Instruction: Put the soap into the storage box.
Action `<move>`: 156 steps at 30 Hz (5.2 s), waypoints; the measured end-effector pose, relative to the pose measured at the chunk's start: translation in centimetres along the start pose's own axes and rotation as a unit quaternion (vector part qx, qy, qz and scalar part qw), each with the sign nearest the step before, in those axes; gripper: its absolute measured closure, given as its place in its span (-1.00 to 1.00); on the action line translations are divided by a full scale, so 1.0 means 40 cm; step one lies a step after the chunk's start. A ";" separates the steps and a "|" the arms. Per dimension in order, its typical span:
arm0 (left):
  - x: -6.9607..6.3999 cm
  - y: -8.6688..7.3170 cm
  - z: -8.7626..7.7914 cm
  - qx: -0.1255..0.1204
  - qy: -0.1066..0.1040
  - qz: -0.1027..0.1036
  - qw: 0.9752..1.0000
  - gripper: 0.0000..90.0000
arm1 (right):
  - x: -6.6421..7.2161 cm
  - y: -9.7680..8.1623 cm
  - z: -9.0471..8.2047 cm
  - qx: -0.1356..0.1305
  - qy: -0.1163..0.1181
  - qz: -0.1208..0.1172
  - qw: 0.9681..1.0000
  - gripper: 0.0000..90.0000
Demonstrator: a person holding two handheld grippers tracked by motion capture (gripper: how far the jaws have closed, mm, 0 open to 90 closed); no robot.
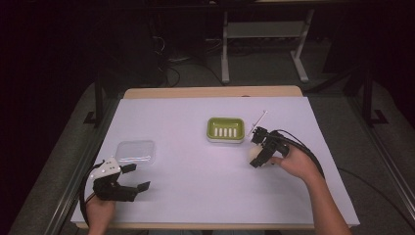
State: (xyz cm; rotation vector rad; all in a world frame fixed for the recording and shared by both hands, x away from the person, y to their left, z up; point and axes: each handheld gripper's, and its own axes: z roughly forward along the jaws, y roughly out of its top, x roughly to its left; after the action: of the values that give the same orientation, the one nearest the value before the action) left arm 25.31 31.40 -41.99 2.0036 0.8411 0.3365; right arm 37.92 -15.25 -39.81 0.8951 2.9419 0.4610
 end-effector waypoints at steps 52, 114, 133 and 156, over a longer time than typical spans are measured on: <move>0.004 -0.002 -0.003 -0.004 -0.005 -0.006 1.000 -0.71 | -0.035 0.139 -0.031 -0.003 0.014 -0.028 0.999 -0.51; 0.006 -0.001 -0.002 -0.009 -0.007 -0.010 1.000 -0.71 | -0.099 0.347 -0.010 0.002 0.013 -0.038 0.999 -0.51; 0.007 -0.001 -0.003 -0.007 -0.008 -0.008 1.000 -0.71 | -0.108 0.357 0.017 0.006 0.011 -0.028 1.000 -0.51; 0.007 -0.001 -0.002 -0.010 -0.008 -0.009 1.000 -0.71 | -0.115 0.361 0.037 0.014 0.014 -0.020 1.000 -0.50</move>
State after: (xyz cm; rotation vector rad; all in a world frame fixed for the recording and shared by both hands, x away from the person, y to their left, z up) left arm 25.44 31.67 -42.00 1.9768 0.8437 0.3174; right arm 49.71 -5.94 -37.31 0.8365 2.9926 0.4349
